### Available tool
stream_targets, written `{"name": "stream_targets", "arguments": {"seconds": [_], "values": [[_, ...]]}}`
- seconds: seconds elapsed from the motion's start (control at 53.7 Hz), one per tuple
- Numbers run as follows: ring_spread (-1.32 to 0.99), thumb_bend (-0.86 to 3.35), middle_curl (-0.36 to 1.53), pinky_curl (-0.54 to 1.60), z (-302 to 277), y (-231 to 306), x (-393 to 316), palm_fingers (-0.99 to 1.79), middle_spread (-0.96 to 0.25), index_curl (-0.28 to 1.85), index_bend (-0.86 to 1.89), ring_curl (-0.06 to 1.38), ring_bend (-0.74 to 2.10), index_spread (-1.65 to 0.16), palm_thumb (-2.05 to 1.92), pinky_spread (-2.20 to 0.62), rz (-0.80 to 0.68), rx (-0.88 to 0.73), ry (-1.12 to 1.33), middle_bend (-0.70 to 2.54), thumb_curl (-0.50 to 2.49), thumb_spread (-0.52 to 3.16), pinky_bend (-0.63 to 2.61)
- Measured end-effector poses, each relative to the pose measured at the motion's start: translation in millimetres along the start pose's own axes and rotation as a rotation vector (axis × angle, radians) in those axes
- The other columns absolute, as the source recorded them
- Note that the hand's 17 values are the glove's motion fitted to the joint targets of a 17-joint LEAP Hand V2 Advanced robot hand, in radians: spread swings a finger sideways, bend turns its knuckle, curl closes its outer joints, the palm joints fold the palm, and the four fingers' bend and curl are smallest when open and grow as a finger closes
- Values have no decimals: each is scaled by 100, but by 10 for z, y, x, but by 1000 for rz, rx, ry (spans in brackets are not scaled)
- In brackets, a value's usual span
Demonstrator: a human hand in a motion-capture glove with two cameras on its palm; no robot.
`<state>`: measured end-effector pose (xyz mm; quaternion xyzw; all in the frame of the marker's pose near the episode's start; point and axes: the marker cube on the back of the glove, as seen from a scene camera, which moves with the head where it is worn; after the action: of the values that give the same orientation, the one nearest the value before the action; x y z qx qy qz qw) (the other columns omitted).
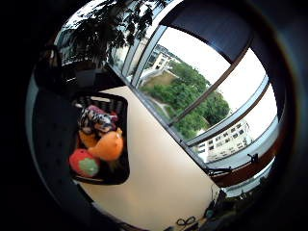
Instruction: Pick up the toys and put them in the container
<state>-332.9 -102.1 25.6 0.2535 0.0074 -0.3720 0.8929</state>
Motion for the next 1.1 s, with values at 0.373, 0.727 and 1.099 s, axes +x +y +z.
{"name": "stream_targets", "arguments": {"seconds": [0.373,0.727,1.099], "values": [[-49,22,101,50,633,-410,-67,76,-35,117,63,84,102,-45,56,-36,27,-494,-121,82,151,51,115],[-42,6,93,51,1051,-226,-240,13,-32,108,18,81,95,-42,34,-30,56,-924,-110,51,146,69,124],[-7,-6,60,40,801,-94,27,-23,-5,62,9,59,46,-28,-8,1,104,-785,-134,13,81,122,111]]}}
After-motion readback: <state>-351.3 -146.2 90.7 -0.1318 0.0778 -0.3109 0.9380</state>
